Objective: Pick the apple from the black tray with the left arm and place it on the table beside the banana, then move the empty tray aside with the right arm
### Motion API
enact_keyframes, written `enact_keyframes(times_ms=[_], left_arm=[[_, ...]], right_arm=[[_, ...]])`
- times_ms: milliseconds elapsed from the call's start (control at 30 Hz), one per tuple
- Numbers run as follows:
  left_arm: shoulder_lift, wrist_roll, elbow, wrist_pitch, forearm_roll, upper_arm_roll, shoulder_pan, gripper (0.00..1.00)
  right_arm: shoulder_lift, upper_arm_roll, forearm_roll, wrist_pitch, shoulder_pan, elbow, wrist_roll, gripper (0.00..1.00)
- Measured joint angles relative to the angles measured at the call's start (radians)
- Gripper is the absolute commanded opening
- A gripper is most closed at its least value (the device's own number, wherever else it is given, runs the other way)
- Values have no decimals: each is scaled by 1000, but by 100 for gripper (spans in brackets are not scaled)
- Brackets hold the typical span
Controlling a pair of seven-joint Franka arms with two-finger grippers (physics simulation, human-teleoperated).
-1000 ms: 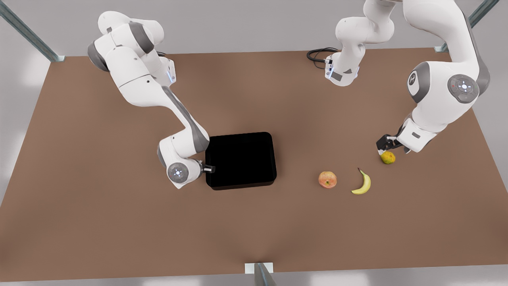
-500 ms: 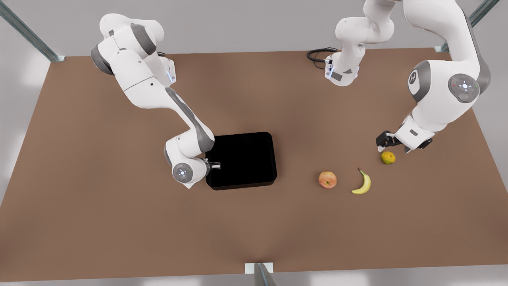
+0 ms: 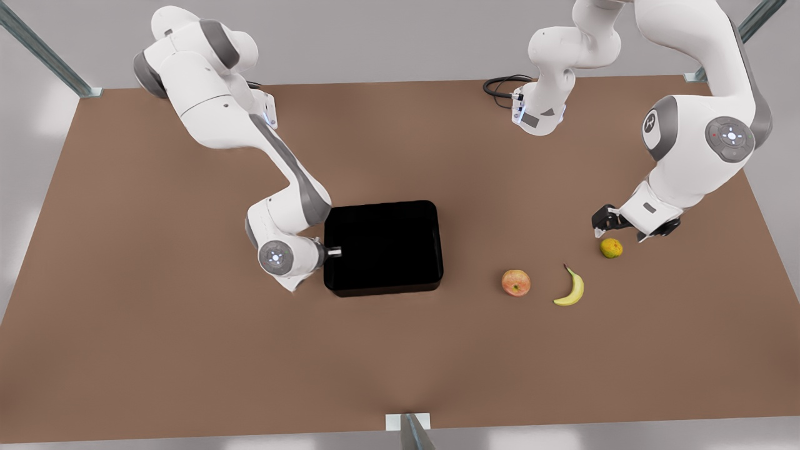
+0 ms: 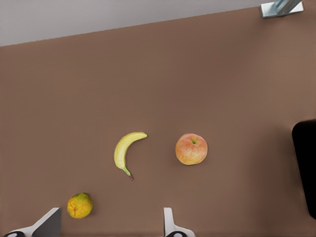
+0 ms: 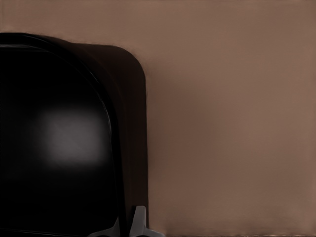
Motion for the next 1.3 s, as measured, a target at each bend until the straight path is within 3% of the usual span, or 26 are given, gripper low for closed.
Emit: enact_keyframes(times_ms=[100, 367, 567, 1000, 1033, 1067, 1100, 1200, 1300], left_arm=[[0, 6, 3, 0, 0, 0, 0, 100], [11, 17, 13, 1, 4, -4, -2, 100], [21, 21, 14, 8, 0, -6, -11, 100], [25, 21, 14, 14, -1, -6, -9, 100], [27, 21, 14, 14, -1, -6, -8, 100], [28, 21, 14, 14, -1, -6, -8, 100], [28, 20, 14, 14, -1, -6, -8, 100], [30, 20, 14, 14, -1, -6, -7, 100], [30, 19, 14, 14, -1, -6, -8, 100]], right_arm=[[-41, -42, 0, -86, -10, 0, -28, 15], [-107, -385, -7, -324, -13, 17, -226, 15], [-54, -547, -34, -392, -16, 50, -438, 15], [124, -578, -41, -287, -41, 106, -767, 17], [128, -578, -41, -278, -43, 106, -784, 40], [129, -578, -41, -269, -44, 106, -799, 84], [129, -578, -41, -262, -43, 106, -814, 100], [85, -579, -24, -257, -42, 107, -851, 100], [-67, -556, -11, -315, -31, 158, -865, 100]])
